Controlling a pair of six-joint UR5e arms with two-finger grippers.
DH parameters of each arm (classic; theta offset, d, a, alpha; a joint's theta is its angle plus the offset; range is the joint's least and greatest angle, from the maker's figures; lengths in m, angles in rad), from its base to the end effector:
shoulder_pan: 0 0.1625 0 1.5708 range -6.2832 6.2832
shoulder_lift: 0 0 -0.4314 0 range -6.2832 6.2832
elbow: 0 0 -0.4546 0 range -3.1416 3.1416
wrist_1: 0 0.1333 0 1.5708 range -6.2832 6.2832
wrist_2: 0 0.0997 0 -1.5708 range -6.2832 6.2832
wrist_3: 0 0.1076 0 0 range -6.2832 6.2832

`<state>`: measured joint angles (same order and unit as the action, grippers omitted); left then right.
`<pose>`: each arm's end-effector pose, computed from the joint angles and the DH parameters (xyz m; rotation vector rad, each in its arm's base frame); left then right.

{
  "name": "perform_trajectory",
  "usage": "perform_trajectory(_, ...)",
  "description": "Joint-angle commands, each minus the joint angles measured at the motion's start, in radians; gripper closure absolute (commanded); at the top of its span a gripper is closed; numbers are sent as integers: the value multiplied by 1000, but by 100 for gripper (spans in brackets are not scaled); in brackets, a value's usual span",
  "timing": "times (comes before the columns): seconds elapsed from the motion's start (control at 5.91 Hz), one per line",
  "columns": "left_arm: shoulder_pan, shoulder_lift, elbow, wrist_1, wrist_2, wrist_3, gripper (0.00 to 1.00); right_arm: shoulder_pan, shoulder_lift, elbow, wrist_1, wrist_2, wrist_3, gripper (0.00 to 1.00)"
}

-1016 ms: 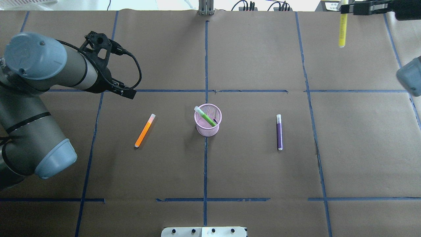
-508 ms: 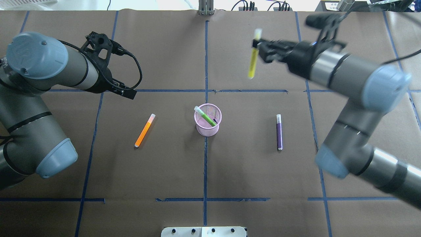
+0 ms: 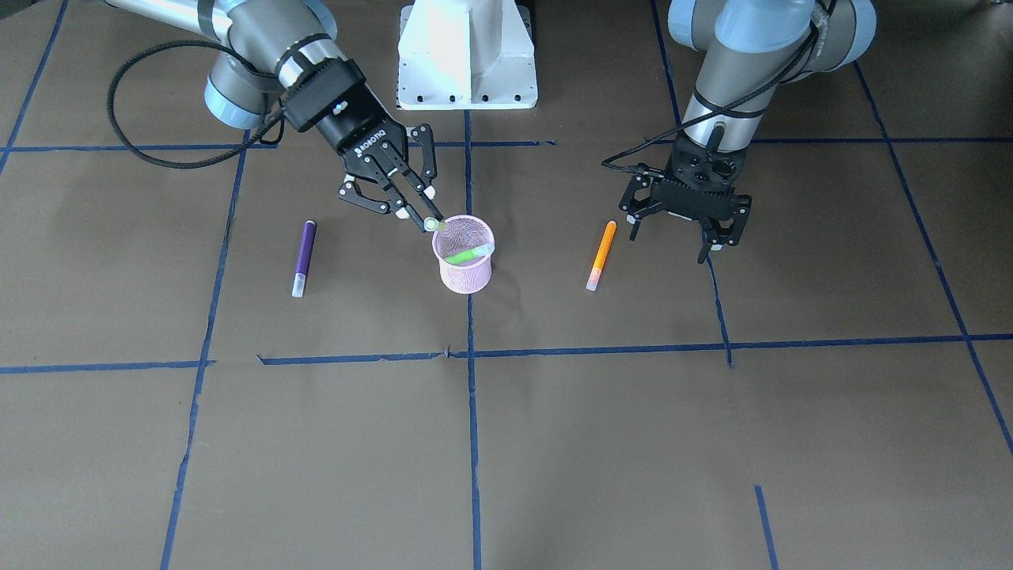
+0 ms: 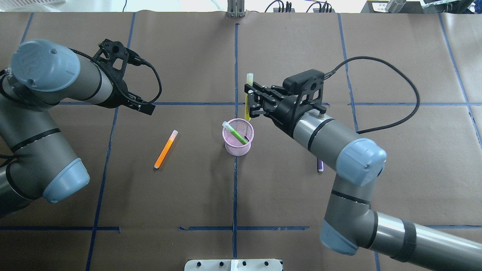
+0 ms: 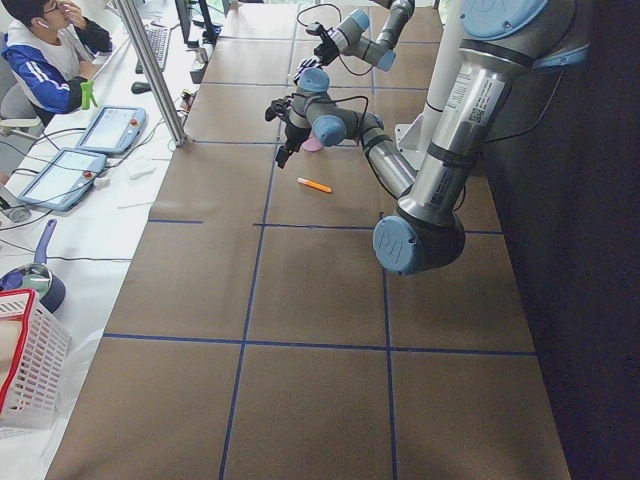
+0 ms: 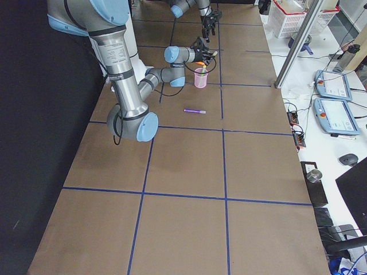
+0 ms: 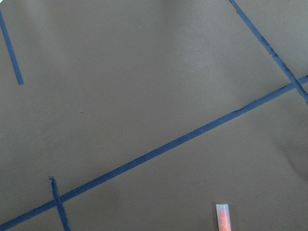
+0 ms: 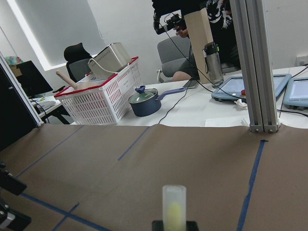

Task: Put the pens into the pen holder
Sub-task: 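Carry the yellow highlighter to the pink cup with the right gripper and release it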

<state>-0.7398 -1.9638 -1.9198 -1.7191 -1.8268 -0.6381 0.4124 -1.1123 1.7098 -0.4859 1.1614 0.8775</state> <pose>0.4041 -0.5124 0.2418 0.4986 0.7732 0.2931 -0.5284 -0.4234 0.1835 1.1249 -1.2409 0.1324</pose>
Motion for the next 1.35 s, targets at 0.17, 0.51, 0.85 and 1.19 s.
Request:
perform_trajectory(0.17,0,16,-1,-5,1,0,0,-69,25,-76,4,-75,-2,100)
perform_trajectory(0.51,2,16,-1,-7,1,0,0,-89,20,-84,4,-95,-2,98)
perform_trajectory(0.85,2,16,1,-7,1,2,0,-95,25,-98,6,-95,0,18)
perform_trajectory(1.19,16,11,4,-4,1,0,0,-93,26,-85,13,-91,6,1)
